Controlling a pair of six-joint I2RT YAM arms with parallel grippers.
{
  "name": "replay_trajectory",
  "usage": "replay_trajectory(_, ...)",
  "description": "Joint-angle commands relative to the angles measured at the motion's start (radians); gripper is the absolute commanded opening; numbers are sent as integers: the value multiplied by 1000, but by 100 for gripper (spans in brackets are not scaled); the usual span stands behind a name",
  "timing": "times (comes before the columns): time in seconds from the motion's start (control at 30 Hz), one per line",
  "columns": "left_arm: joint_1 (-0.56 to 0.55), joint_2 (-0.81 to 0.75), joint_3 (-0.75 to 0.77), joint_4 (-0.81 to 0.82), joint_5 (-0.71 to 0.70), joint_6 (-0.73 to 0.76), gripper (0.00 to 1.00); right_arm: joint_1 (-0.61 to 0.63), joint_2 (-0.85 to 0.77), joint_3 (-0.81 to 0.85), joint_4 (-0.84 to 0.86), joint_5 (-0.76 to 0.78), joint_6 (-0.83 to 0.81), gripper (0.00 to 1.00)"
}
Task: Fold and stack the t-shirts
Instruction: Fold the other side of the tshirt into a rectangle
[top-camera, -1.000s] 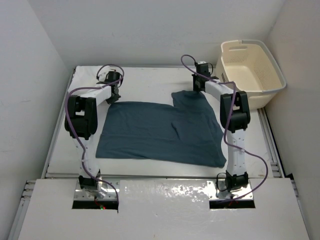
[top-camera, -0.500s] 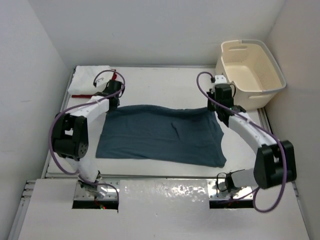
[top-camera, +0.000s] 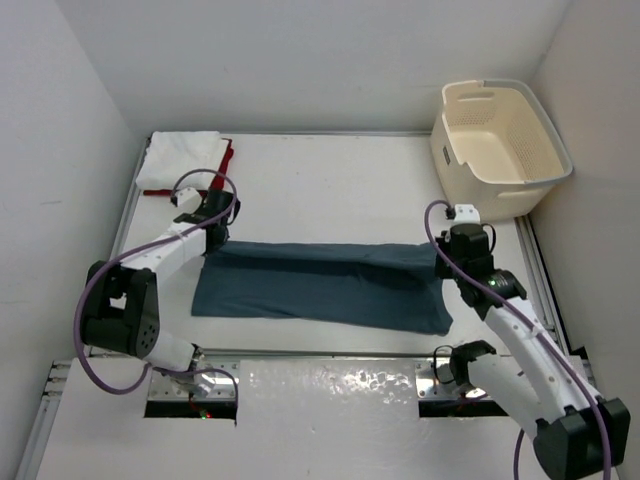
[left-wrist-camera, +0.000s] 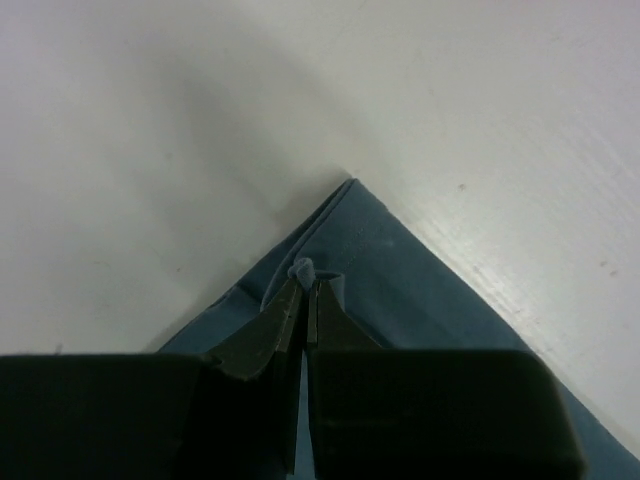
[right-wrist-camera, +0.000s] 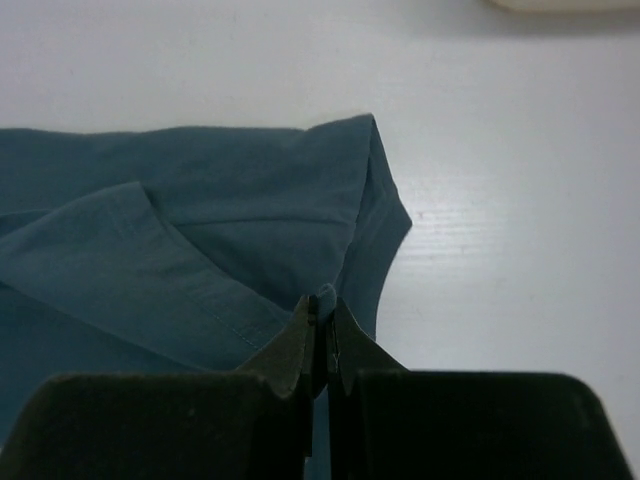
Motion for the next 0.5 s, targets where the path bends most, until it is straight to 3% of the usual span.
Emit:
replay_trajectory(0.0,-5,-33,-46,-7,-26,-47,0,4,-62,-23,-112,23,48,0)
replay_trajectory(0.23,-7,-40,-113,-33,-18,-108,0,15,-122,-143,-148,-76,133,0)
replay_trajectory(0.27,-7,-40,-125,-31,-8,-108,6,15,-130,-155,-155,-89,146,0)
replay_trajectory(0.3,-7,-40,-132,-28,14,-105,23,15,-136,-176,-160,-104,157,0)
replay_trajectory(0.37,-7,-42,-135,-69,18,-106,60,15,-150,-193,-183,-173,189,35)
replay_trajectory(0.4,-7,-45,-130,-95,8,-113,70,16,-154,-206,-192,-193,200,44)
replay_trajectory(0.47,-7,-62,-103,-187,-15,-131,84,18,-165,-212,-226,-231,214,78)
